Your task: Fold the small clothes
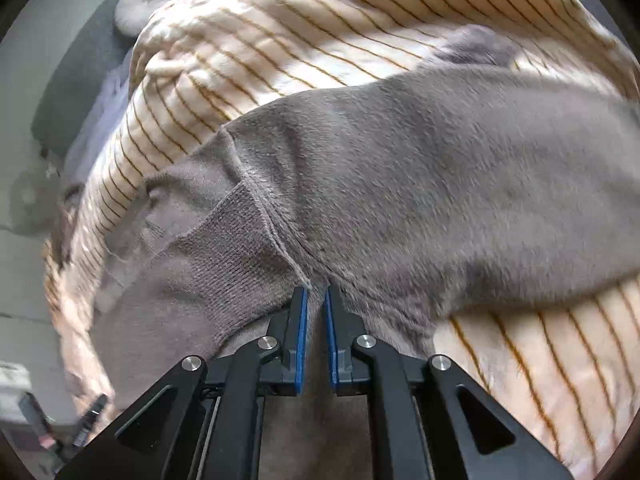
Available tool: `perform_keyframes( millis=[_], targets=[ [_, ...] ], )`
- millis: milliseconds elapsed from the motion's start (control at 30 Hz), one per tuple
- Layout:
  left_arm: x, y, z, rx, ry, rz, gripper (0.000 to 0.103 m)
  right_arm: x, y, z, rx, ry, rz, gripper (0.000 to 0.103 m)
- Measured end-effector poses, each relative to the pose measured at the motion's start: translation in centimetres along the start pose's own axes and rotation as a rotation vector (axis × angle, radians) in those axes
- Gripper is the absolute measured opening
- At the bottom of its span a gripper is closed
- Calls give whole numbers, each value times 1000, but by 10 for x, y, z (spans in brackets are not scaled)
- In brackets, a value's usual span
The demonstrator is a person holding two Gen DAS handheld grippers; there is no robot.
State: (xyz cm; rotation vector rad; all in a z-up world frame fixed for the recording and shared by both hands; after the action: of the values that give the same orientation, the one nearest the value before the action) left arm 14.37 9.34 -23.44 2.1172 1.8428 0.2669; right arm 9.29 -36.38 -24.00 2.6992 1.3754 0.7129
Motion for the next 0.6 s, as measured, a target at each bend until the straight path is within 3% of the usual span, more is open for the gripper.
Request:
perform_keyframes(
  millis=[67, 100, 233, 333, 400, 600],
  targets=[
    [-14, 3, -3, -21, -6, 0, 103, -3, -1, -4, -1, 23, 6, 10],
    [-18, 4, -8, -50, -6, 1, 103, -3, -2, -7, 0, 38, 7, 11],
    [-43, -4, -7, -8, -47, 25, 103, -1, -10, -12, 16, 92, 6, 14],
    [-60, -8, 2, 47, -31, 37, 103, -4, -18, -15, 30, 110, 23, 31],
    [-72, -9, 6, 66, -37, 43, 103, -8, -22, -19, 32, 119, 36, 52],
    [-107, -17, 17, 123, -33, 65, 103, -23, -31, -30, 53, 156, 50, 54]
  ],
)
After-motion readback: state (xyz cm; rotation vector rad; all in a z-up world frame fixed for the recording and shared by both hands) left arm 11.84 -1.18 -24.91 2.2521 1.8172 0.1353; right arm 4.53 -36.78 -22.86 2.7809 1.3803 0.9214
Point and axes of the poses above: each gripper's, at about its wrist camera, not at the fingertips, and z roughly the way its jaws point, x to its left, y to its top, the point moved 10 cm from there along z, roughly the way its jaws point
